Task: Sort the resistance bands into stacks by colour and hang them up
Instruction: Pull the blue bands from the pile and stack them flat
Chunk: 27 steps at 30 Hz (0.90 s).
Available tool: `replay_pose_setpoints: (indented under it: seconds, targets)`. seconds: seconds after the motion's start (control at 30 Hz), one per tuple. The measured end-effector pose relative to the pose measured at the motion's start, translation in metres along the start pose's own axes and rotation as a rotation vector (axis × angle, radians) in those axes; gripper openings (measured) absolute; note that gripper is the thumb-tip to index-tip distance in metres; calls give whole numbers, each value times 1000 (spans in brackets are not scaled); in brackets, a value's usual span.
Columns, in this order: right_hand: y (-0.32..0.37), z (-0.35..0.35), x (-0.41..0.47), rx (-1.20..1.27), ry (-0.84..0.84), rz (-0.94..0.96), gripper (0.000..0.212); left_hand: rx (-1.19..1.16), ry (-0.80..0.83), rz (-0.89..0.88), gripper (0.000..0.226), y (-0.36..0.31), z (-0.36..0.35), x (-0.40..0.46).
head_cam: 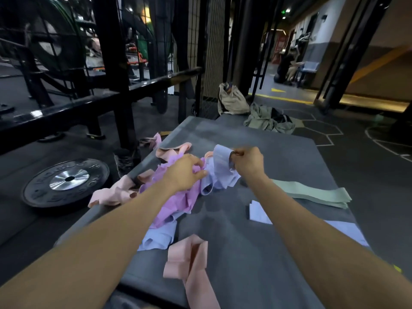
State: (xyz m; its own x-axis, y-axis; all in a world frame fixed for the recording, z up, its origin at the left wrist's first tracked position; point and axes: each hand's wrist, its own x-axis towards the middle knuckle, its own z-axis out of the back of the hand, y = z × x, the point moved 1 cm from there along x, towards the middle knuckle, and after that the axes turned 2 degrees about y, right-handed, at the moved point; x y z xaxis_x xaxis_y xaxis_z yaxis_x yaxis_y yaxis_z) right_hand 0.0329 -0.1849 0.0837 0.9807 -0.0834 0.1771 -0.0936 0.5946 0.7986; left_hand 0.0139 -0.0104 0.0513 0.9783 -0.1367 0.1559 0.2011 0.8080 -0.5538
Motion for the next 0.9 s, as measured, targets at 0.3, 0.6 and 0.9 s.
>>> replay_pose_setpoints:
  seconds: [0.3,0.6,0.9]
  targets:
    - [10,31,-3,185,35,41,58,-577,32,69,20,-58,7,-20]
    - [-1,57,-40,89,111,124,12,-834,-51,219,32,-68,5,-22]
    - [-6,71,-80,58,72,132,17,-964,-30,301,31,-99,-17,-30]
